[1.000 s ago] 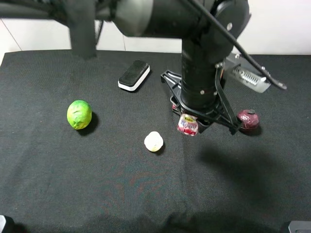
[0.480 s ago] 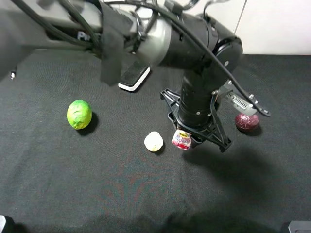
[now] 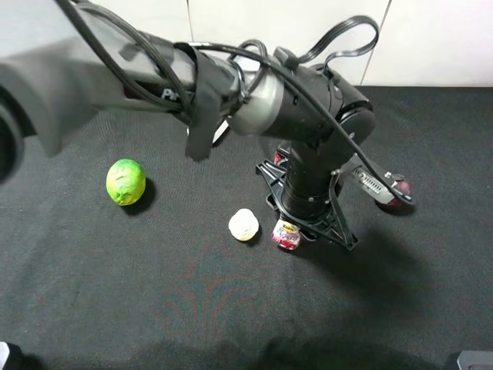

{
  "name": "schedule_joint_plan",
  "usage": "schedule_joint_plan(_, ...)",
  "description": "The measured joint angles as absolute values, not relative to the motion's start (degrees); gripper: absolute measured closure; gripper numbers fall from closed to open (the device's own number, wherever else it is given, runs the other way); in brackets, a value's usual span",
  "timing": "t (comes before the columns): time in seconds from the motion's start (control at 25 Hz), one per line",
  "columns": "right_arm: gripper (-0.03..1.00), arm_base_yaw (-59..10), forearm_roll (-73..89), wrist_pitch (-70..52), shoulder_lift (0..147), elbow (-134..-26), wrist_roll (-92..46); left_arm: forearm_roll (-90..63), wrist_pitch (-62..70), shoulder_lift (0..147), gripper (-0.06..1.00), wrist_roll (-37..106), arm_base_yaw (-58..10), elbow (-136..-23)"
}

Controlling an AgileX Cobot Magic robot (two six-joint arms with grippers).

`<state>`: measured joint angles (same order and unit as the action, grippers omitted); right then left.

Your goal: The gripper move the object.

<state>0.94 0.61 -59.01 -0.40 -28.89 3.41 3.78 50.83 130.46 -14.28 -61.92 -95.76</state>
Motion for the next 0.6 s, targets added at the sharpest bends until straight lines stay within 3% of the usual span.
schedule_joint_plan(0.28, 0.27, 0.9, 0.7, -59.0, -0.4, -28.9, 3.4, 3.5, 50.8, 130.9, 0.50, -14.3, -61.9, -95.8)
schedule_joint_plan(0.6, 0.27, 0.9, 0.8, -59.0, -0.4, -28.9, 3.4, 3.3, 51.6, 130.9, 0.19, -14.3, -61.9, -95.8)
